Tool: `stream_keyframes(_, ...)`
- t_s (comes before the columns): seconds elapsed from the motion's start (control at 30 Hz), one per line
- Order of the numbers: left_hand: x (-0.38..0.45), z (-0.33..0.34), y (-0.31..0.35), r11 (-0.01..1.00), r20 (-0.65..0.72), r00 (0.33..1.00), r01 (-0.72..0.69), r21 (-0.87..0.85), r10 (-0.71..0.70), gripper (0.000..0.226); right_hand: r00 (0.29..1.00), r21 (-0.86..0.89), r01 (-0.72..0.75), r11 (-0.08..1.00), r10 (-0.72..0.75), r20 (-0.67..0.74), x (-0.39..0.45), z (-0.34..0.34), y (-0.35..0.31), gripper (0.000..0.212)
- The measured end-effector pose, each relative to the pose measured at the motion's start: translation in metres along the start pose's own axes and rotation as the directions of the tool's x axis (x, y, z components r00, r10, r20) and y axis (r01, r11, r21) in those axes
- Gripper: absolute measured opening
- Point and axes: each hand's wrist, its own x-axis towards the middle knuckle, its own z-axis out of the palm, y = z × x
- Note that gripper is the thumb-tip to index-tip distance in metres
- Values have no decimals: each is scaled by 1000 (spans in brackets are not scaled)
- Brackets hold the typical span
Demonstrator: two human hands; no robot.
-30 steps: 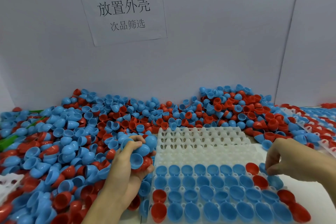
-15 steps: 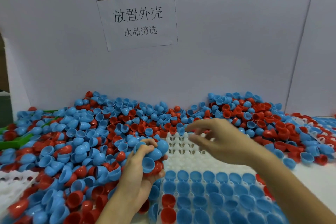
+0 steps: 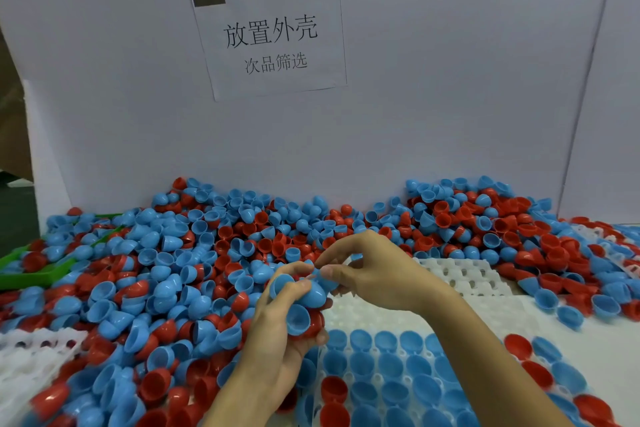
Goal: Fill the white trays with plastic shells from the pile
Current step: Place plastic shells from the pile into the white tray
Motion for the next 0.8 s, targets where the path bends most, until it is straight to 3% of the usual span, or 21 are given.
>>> stream_keyframes(0.23,2,-1,-2,997,-51,998,29,-73,-33,18,992,54,-32,998,38,-118,3,5,3,17)
stream_keyframes(0.5,5,-3,-4,992,-60,993,98,-75,-103,24,990,153,-3,988,24,-136,3,11,1,16)
stream_keyframes(0.7,8,-4,-5,991,-29,993,112,-70,-115,31,972,29,72,997,-64,-227,6,17,0,20)
stream_keyframes(0.8,10,-5,-8,996,-102,991,84,-32,-87,37,972,-17,53,998,-56,-228,7,16,3,14)
